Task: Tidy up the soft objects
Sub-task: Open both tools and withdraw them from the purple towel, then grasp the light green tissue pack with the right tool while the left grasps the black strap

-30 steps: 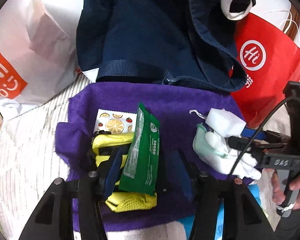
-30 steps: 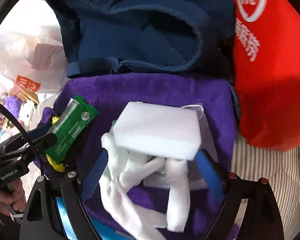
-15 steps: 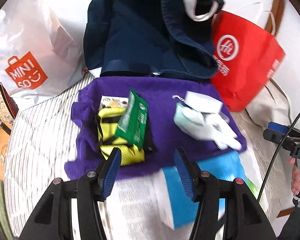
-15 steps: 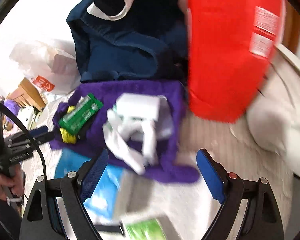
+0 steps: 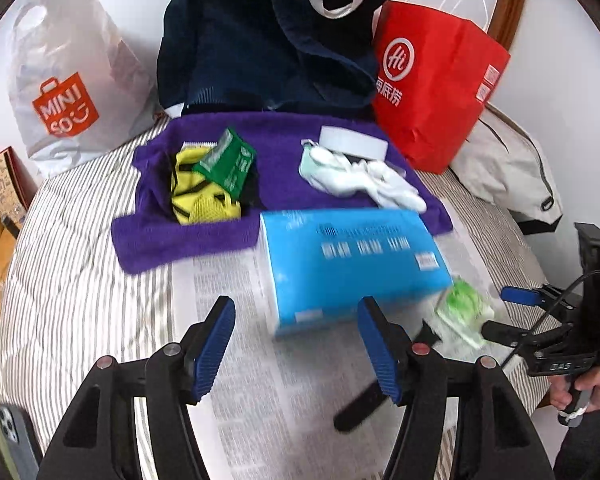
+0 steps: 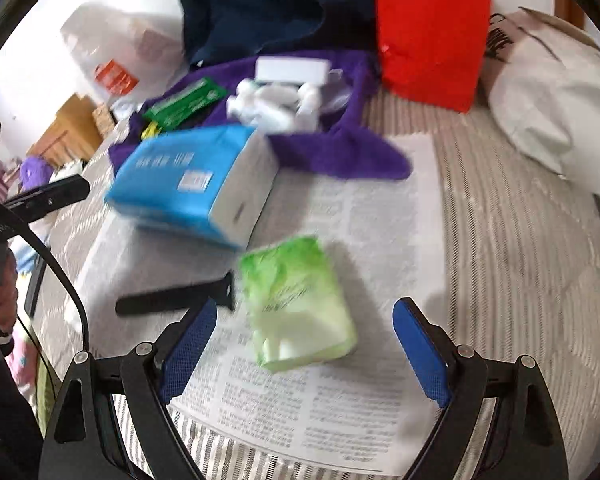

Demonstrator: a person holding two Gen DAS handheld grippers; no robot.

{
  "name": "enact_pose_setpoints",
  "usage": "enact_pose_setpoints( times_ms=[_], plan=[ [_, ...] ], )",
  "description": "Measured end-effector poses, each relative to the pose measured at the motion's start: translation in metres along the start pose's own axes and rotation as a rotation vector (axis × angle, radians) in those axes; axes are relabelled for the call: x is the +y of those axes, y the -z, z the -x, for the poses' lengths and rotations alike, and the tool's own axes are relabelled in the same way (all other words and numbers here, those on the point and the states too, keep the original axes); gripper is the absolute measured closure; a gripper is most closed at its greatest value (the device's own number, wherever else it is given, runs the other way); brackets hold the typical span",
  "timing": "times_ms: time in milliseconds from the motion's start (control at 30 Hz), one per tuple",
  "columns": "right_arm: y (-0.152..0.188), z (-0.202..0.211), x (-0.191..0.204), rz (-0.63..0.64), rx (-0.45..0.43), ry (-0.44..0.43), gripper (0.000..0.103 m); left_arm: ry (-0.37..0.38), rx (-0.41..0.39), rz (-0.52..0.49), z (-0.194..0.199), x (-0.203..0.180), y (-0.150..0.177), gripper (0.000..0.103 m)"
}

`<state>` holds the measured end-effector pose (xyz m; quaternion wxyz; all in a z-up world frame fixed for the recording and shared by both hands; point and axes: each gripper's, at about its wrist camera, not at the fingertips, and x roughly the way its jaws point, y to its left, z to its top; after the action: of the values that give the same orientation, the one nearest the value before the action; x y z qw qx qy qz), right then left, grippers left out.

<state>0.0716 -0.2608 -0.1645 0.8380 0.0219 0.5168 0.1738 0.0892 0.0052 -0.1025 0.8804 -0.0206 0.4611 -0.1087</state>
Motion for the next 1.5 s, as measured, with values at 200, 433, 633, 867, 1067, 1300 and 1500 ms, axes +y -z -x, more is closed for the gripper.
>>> enact_pose_setpoints(
  times_ms=[200,433,633,867,1067,1300,1500],
  plan=[
    [0.009,-0.027,0.007,0.054,0.019,0.058,0.014,0.004,0.016,-0.029,0.005,-0.008,0.029,0.040],
    [0.012,-0.021,-0.004,0.039,-0.039,0.060,0.049,0.030,0.068,-0.104,-0.015,-0.026,0.050,0.038],
    [0.025,0.000,-0.022,-0.018,-0.041,0.095,0.049,0.051,0.107,-0.215,-0.044,-0.057,0.063,0.038],
    [0.042,0.030,-0.043,-0.098,-0.067,0.112,0.049,-0.006,0.063,-0.287,-0.060,-0.086,0.072,0.037],
    [0.047,0.038,-0.048,-0.122,-0.073,0.110,0.049,0.036,0.056,-0.266,-0.046,-0.088,0.084,0.078],
    [0.050,0.032,-0.047,-0.144,-0.059,0.074,0.049,0.076,0.083,-0.254,-0.050,-0.098,0.083,0.066],
    [0.053,0.031,-0.047,-0.156,-0.064,0.057,0.049,0.066,0.080,-0.276,-0.054,-0.105,0.081,0.082]
  ],
)
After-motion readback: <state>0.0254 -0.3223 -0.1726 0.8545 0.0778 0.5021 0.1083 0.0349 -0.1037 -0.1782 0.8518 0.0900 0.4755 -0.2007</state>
